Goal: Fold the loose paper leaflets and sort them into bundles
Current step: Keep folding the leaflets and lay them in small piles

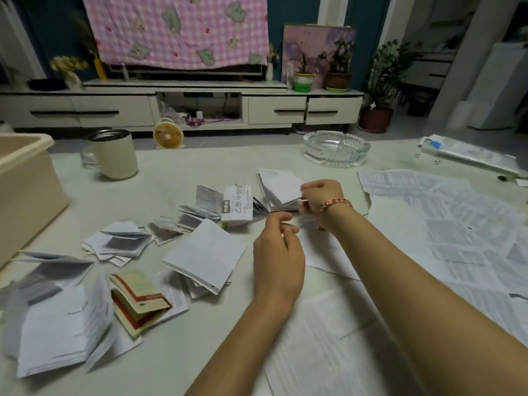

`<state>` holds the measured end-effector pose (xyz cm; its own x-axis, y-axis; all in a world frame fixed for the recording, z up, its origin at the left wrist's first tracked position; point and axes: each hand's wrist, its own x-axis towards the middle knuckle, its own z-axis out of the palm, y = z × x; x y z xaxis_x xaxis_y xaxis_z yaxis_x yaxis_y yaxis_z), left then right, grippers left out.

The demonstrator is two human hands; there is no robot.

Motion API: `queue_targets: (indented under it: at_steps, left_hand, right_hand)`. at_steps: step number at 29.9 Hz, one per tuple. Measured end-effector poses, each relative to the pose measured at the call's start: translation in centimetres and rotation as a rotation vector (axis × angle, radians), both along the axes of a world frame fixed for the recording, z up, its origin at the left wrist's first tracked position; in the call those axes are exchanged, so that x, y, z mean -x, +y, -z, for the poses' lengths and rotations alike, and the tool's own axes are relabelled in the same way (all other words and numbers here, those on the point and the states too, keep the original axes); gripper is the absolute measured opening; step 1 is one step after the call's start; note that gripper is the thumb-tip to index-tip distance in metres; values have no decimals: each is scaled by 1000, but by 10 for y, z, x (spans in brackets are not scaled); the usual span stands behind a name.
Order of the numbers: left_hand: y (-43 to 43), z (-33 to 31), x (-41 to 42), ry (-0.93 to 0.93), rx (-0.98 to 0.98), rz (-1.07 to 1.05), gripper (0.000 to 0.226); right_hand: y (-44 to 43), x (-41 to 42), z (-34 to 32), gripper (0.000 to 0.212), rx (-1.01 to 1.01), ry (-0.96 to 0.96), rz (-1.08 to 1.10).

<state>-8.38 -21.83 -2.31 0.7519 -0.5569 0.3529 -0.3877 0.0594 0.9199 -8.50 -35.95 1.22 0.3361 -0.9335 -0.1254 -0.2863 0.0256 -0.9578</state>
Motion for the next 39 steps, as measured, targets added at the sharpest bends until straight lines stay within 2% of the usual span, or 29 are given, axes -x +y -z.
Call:
queue_targets:
  at_steps: [2, 4, 7, 13, 15, 17, 20, 22, 23, 26, 27, 34, 37, 39]
  left_hand:
    - [-1, 1, -1, -32, -15, -11, 26]
    - [-1, 2, -2, -50, -23, -19, 24]
    - [3, 3, -1, -100, -81, -15, 23]
    - [11, 1, 12, -279, -211, 76, 28]
    - [13, 0, 26, -289, -201, 100, 28]
    - [15, -1, 33, -318, -195, 133, 26]
    - [19, -1, 36, -324, -183, 148, 23]
    - [21, -2, 35, -313, -181, 138, 22]
    - [22, -3, 35, -307, -174, 129, 22]
    - [25, -4, 33, -284, -155, 108, 21]
    - [25, -3, 32, -270, -152, 107, 20]
    - [28, -10, 33, -56, -63, 100, 14]
    - [27, -14, 32, 108, -14, 130, 13]
    - [27, -17, 31, 285, 37, 185, 11]
  right_hand:
    - [0, -5, 6, 14, 85, 235, -82]
    - [2, -3, 6, 14, 118, 340, -131]
    - [2, 19, -6, 30, 252, 320, -103]
    - [8, 120, -39, 22, 374, 110, -66]
    - [7, 151, -44, 26, 435, 258, -121]
    - [6, 171, -40, 42, 415, 408, -238]
    - [12, 188, -26, 80, 273, 592, -477]
    - [17, 190, -13, 92, 277, 699, -528]
    - [18, 190, -8, 89, 332, 747, -504]
    - [24, 183, 1, 56, 546, 859, -444]
    - [24, 180, 3, 49, 557, 866, -431]
    - [16, 171, 1, 24, 390, 712, -301]
    - [16, 168, -4, 29, 452, 711, -209]
    - [22, 165, -12, 34, 460, 603, -185]
